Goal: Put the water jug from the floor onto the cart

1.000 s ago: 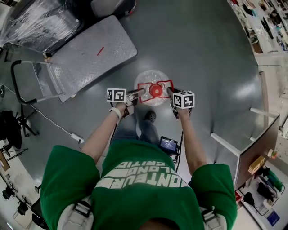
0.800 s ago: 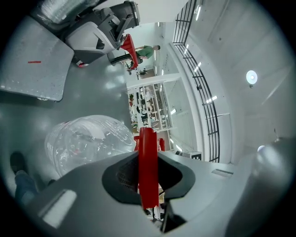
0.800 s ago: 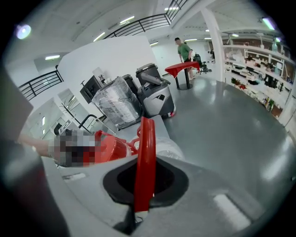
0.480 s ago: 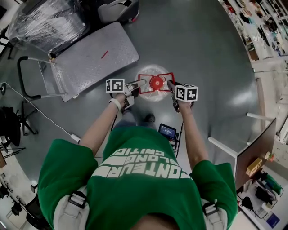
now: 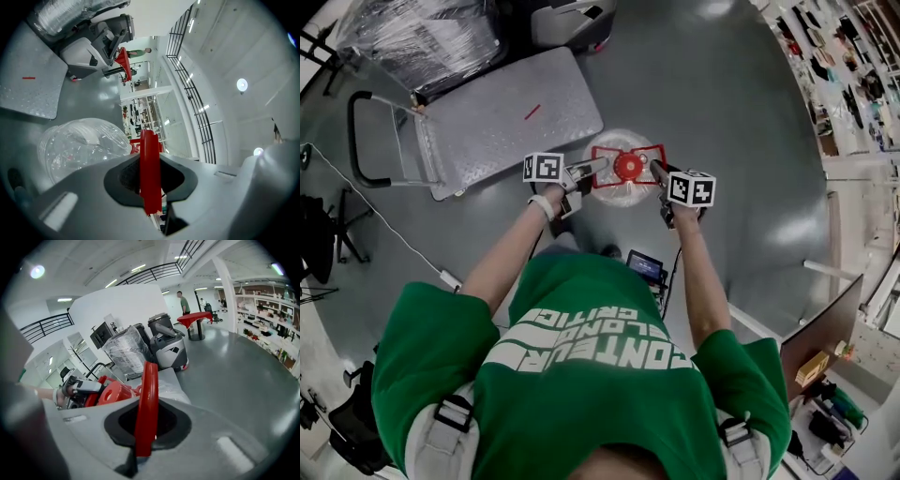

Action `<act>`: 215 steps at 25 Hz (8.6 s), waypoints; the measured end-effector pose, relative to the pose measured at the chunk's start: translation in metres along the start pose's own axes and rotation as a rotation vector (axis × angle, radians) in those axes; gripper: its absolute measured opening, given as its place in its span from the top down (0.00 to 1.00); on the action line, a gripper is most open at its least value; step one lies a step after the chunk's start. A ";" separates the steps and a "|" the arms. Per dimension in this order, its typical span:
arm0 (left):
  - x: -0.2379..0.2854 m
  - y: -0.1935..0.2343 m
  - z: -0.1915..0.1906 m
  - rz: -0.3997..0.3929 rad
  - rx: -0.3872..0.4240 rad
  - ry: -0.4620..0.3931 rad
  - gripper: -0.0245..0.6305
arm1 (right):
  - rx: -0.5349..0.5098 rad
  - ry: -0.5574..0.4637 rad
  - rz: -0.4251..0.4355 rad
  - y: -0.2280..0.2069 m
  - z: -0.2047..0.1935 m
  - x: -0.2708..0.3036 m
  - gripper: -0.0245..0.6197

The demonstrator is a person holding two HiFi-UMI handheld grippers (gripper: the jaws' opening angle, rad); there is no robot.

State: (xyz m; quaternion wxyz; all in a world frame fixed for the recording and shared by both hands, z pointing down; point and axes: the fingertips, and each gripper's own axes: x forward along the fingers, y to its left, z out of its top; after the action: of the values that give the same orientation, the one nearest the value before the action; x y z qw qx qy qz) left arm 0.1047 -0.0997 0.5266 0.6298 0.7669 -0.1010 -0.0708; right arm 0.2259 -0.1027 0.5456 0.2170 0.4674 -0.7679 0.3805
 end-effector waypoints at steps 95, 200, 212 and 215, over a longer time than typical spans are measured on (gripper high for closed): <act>-0.079 0.060 0.245 0.149 -0.073 -0.416 0.87 | -0.180 0.292 0.528 0.070 0.204 0.238 0.97; -0.220 0.361 0.382 0.648 -0.216 -0.375 0.92 | 0.004 0.617 0.304 0.058 0.122 0.575 0.98; -0.219 0.356 0.383 0.579 -0.254 -0.441 0.89 | -0.009 0.590 0.309 0.062 0.128 0.575 0.98; -0.222 0.352 0.390 0.570 -0.223 -0.472 0.81 | 0.006 0.574 0.309 0.064 0.132 0.577 0.94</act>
State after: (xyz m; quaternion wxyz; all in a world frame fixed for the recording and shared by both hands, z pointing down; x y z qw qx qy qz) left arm -0.2256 -0.4820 0.7913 0.6630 0.5976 -0.4440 -0.0782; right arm -0.0984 -0.5079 0.8379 0.3629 0.2194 -0.7361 0.5276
